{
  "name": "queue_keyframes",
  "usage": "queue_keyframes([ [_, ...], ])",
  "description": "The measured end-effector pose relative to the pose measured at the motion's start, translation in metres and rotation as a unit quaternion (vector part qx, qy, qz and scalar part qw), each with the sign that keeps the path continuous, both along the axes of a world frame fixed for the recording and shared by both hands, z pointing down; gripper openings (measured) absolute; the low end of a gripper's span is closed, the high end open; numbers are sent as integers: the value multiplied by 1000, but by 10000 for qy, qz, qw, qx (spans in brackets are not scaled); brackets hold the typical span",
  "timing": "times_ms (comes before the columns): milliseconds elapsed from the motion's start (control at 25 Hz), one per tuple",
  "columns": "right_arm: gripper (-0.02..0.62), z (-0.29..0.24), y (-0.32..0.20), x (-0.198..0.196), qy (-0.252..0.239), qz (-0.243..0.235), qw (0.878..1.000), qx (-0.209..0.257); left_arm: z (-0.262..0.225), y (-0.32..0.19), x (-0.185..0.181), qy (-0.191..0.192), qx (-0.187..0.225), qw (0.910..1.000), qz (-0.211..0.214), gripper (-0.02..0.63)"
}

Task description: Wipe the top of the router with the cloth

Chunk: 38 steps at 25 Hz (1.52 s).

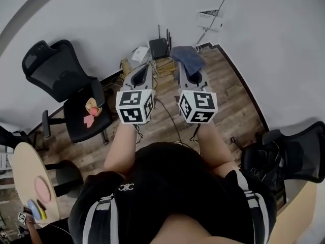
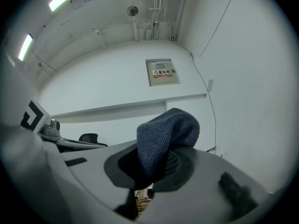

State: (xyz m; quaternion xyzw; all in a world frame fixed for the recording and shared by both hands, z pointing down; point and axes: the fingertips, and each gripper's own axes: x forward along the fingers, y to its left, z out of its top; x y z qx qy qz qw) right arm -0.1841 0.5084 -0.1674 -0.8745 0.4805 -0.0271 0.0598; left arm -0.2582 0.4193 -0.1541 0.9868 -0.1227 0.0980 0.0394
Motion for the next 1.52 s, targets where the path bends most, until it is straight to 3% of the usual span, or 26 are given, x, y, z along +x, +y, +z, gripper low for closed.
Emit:
queue_keyframes([
  [640,44,35,7,72,-155,-346,9982,-459,28,-4,54,-177,-146,9985,-499,11],
  [880,44,45,-24,91,-80,-394,9974,-601,45,-48,73,-76,-374,9974,-608,12],
  [1120,44,50,-60,136,-19,-307,9969,-723,56,-89,121,102,-514,9971,-546,11],
  [1520,44,63,-178,206,-96,-611,9911,-1180,79,-202,188,-71,-833,9940,-702,11],
])
